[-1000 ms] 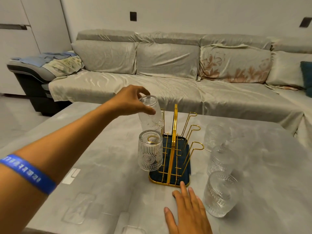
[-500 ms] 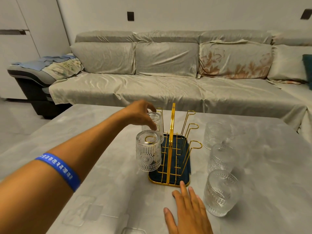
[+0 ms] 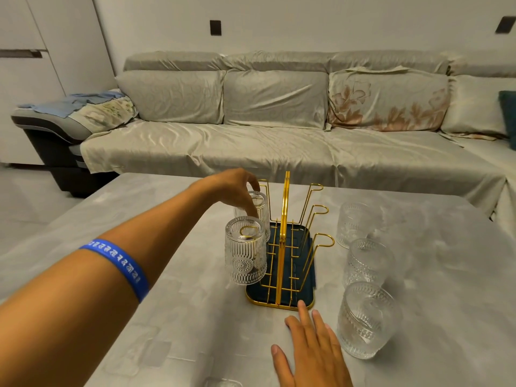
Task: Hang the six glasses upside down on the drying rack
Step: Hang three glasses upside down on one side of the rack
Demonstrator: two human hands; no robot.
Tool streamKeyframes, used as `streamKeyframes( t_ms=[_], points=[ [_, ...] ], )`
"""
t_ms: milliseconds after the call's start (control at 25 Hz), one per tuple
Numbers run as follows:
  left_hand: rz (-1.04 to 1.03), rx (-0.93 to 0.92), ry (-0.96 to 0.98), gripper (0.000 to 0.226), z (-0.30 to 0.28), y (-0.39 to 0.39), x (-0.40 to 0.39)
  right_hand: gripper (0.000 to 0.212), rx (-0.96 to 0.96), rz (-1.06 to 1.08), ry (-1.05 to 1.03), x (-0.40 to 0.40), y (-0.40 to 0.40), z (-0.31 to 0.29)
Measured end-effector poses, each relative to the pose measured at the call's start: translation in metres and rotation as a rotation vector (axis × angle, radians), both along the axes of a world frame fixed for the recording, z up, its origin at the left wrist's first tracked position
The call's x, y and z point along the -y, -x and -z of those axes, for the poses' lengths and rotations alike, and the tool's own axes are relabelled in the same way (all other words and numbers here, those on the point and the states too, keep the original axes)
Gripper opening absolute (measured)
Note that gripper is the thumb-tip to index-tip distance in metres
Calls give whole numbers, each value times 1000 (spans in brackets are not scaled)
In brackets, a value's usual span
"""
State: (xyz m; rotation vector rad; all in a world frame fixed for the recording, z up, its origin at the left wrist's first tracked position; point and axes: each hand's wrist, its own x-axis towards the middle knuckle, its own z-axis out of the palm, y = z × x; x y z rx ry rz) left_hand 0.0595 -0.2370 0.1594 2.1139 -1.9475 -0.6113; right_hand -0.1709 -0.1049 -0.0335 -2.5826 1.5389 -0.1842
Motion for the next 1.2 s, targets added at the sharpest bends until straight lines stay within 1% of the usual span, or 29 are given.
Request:
streamKeyframes(
  t_ms=[40,80,120,160,200,240,280,320,400,520,600,640,720,840,920,1120,1200],
  points=[
    [10,-22,-28,75,-3,-3,-2,70,-26,6,19,-1,1,-3],
    [10,-89,-46,75,-7,-10,-6,69,-48,3,56,-1,1,-8],
    [-11,-198,-34,72,-11,-21,-10,64,-46,11,54,-3,2,-11],
    [-57,-323,20,64,-12,-35,-13,59,1,23,47,-5,1,-11],
    [-131,-434,106,54,-9,-50,-16,64,33,27,44,-7,0,-11],
    [-227,-500,201,44,-2,-65,-18,74,28,28,47,-8,0,-7],
    [-325,-523,276,40,10,-77,-18,79,55,29,73,-8,0,-3],
    [-403,-528,307,40,27,-85,-15,78,96,19,93,-7,1,-2],
    [-466,-547,274,52,64,-81,-8,66,163,5,170,-2,-1,6],
    [-458,-581,210,75,110,-63,15,58,142,-35,249,11,0,16],
    [-433,-593,226,80,128,-54,30,57,107,-31,287,15,3,22],
    [-413,-600,246,79,133,-52,37,57,73,-33,305,19,7,25],
    [-375,-611,284,67,142,-48,49,53,-21,-65,400,23,11,34],
    [-450,-624,329,42,154,-44,61,41,-94,-54,536,29,11,43],
    [-479,-618,335,35,160,-47,67,43,-155,-64,604,34,10,49],
    [-525,-588,370,38,154,-45,66,45,-191,-52,772,39,9,43],
    [-582,-573,428,47,140,-49,54,44,-177,-60,815,38,9,38]
  ],
)
